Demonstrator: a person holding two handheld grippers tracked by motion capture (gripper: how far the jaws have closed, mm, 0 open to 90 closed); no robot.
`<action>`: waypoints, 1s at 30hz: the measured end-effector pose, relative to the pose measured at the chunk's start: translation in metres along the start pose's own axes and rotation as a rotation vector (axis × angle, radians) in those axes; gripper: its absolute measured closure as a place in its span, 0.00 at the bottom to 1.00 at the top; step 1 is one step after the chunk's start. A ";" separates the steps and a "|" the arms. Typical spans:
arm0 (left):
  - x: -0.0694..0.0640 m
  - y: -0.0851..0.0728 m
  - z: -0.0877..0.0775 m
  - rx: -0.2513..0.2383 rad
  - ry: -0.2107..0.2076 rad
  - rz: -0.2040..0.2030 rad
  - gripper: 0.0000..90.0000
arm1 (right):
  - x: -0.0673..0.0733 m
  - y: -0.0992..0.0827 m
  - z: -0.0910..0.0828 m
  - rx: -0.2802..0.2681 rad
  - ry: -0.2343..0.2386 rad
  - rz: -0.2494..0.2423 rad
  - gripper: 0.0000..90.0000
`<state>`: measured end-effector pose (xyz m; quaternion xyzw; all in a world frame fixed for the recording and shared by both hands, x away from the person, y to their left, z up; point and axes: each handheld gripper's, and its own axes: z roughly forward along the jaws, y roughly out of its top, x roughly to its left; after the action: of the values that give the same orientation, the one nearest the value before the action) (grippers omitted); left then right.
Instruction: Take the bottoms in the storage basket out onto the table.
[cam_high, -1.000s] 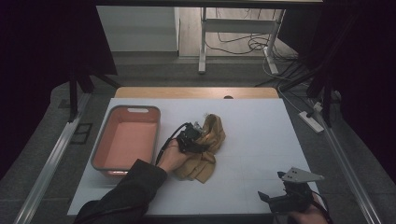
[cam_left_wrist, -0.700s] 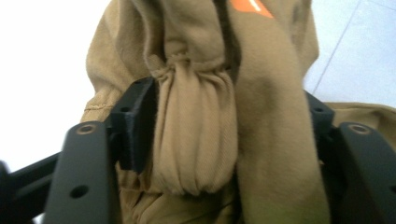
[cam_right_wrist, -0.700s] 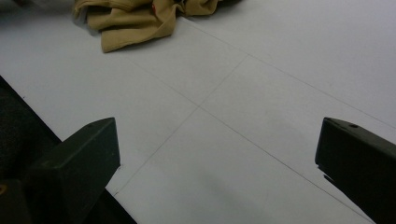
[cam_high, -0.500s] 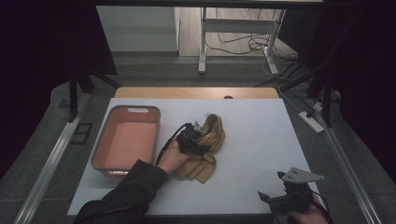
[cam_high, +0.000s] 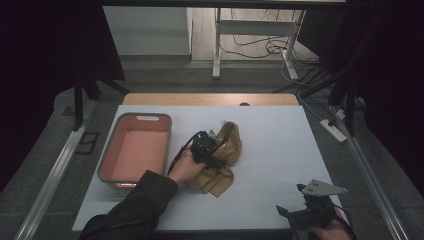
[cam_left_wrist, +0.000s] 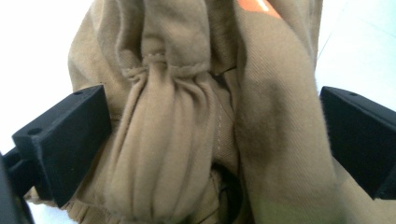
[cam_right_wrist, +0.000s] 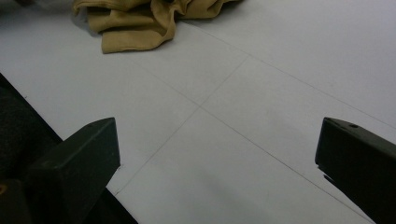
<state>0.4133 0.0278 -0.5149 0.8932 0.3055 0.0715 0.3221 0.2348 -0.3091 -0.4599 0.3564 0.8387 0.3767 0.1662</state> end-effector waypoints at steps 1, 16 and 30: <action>0.000 0.000 0.000 0.001 0.000 0.003 0.00 | 0.000 0.000 0.000 0.000 0.000 0.000 0.00; 0.004 0.002 -0.009 -0.054 -0.066 0.033 0.00 | 0.000 0.000 0.000 -0.001 0.001 0.000 0.00; -0.002 0.010 -0.020 -0.091 -0.150 0.033 0.00 | 0.000 0.000 0.000 0.001 0.001 0.000 0.00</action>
<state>0.4102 0.0316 -0.4927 0.8853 0.2624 0.0237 0.3833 0.2348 -0.3094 -0.4597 0.3560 0.8390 0.3767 0.1656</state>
